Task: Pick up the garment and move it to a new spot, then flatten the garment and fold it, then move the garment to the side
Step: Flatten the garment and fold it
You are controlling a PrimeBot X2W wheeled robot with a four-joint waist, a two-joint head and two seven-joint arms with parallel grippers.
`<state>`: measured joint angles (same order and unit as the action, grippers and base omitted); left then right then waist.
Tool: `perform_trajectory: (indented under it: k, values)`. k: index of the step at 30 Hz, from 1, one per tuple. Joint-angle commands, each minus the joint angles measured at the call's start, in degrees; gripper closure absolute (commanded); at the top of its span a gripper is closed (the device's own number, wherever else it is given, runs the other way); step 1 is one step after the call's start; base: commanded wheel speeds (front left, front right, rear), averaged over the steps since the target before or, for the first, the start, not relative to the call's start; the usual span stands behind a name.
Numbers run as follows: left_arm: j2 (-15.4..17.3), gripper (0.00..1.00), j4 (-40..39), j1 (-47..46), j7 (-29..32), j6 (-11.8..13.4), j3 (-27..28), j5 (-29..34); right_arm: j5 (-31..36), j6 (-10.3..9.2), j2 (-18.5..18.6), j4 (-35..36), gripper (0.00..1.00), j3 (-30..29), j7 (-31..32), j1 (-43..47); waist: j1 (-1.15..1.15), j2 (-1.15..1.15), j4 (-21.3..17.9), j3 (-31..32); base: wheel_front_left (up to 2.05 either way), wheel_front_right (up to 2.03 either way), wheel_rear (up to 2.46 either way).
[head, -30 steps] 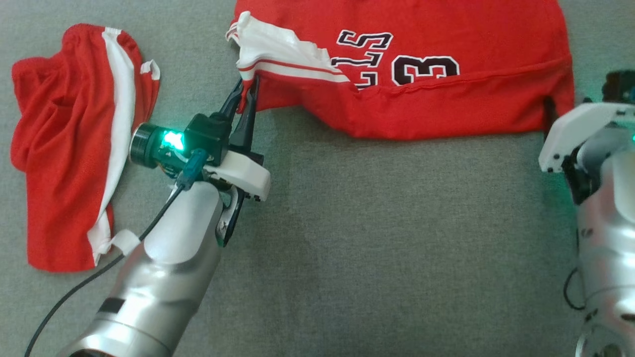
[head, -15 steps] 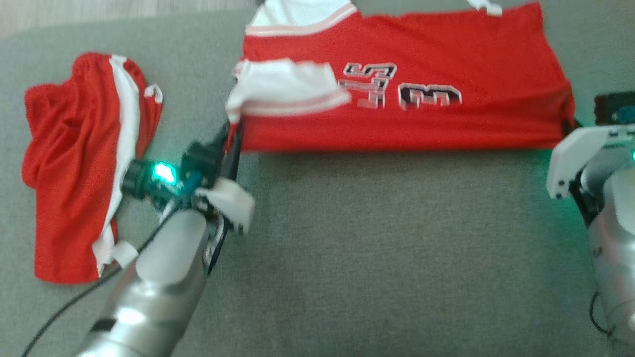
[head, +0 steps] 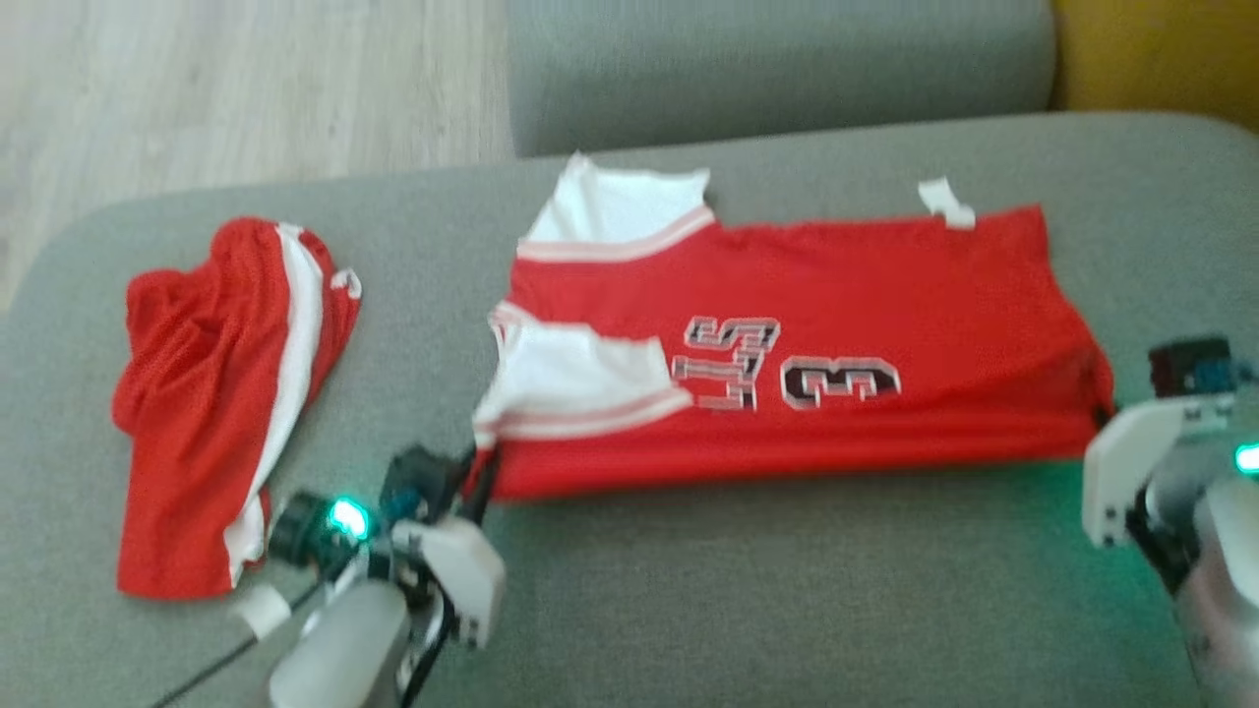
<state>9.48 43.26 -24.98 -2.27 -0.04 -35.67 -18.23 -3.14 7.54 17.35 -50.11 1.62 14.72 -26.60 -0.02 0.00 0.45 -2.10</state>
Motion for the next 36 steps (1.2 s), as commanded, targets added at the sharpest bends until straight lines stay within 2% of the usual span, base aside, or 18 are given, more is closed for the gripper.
perform_trajectory:
  k: [1, 6, 11, 12, 13, 14, 18, 20, 22, 24, 29, 33, 36]
  values:
    - [2.86, 1.00, -2.01, -0.40, 0.52, 0.15, 1.76, -0.41, -1.06, -0.05, 2.51, 2.69, 1.00, 1.13, 0.48, 0.56, 0.02, 0.00, -0.09, 1.90, 0.00, 0.00, 0.00]
    - [4.93, 1.00, -9.40, 4.92, 4.57, 0.84, 0.91, -1.08, -5.31, -0.05, 4.41, 10.49, 1.00, 1.68, 4.17, 8.04, 0.02, 0.00, -0.23, 3.54, 0.00, 0.00, 0.00]
    - [6.27, 1.00, -16.36, 8.36, 8.23, 2.01, 0.33, -1.61, -7.34, -0.05, 4.32, 18.30, 1.00, -0.89, 6.56, 13.55, 0.02, 0.00, -0.39, 3.55, 0.00, 0.00, 0.00]
    - [6.44, 0.86, -17.30, 8.81, 8.81, 2.30, 0.26, -1.68, -7.39, -0.05, 3.91, 19.62, 1.00, -1.77, 6.65, 14.25, 0.02, 0.00, -0.44, 3.47, 0.00, 0.00, 0.00]
    - [6.63, 0.38, -18.18, 9.18, 9.28, 2.65, 0.24, -1.70, -7.32, -0.05, 3.47, 20.98, 0.00, -2.46, 6.51, 14.87, 0.02, 0.00, -0.48, 3.36, 0.00, 0.00, 0.00]
    - [6.84, 0.00, -19.05, 9.44, 9.49, 3.06, 0.26, -1.62, -7.42, -0.05, 2.85, 22.19, 0.00, -3.14, 6.46, 15.43, 0.02, 0.00, -0.52, 3.22, 0.00, 0.00, 0.00]
    - [6.94, 0.00, -21.25, 9.81, 8.97, 4.88, 1.09, -1.65, -6.98, -0.05, 1.08, 26.06, 0.00, -5.43, 4.58, 16.32, 0.02, 0.00, -0.62, 2.81, 0.00, 0.00, 0.00]
    - [6.70, 0.00, -22.64, 9.49, 7.12, 6.43, 2.15, -1.55, -6.80, -0.05, -0.47, 28.78, 0.00, -7.42, 1.66, 16.44, 0.02, 0.00, -0.65, 2.49, 0.00, 0.00, 0.00]
    - [5.83, 0.00, -24.30, 8.67, 2.37, 8.58, 4.07, -1.51, -6.54, -0.05, -3.12, 32.75, 0.00, -9.50, -4.03, 16.55, 0.02, 0.00, -0.76, 1.98, 0.00, 0.00, 0.00]
    - [4.80, 0.00, -25.28, 8.12, -2.17, 9.49, 5.47, -1.84, -6.68, -0.05, -5.01, 35.31, 0.00, -10.04, -8.74, 16.79, 0.02, 0.00, -0.89, 1.60, 0.00, 0.00, 0.00]
    - [2.16, 0.00, -26.45, 7.75, -11.23, 9.80, 8.30, -3.21, -7.51, -0.05, -9.49, 39.50, 0.00, -8.52, -19.59, 18.62, 0.02, 0.00, -1.67, 0.34, 0.00, 0.00, 0.00]
    - [0.92, 0.00, -27.29, 7.17, -12.57, 8.92, 9.55, -2.60, -6.21, -0.05, -11.50, 40.27, 0.00, -7.03, -24.60, 19.56, 0.02, 0.00, -2.45, -1.82, 0.00, 0.00, 0.00]
    - [1.41, 0.00, -26.90, 4.75, -12.68, 7.48, 9.62, -0.96, -4.97, -0.05, -12.07, 39.94, 0.00, -6.37, -25.70, 18.49, 0.02, 0.00, -3.46, -4.16, 0.00, 0.00, 0.00]
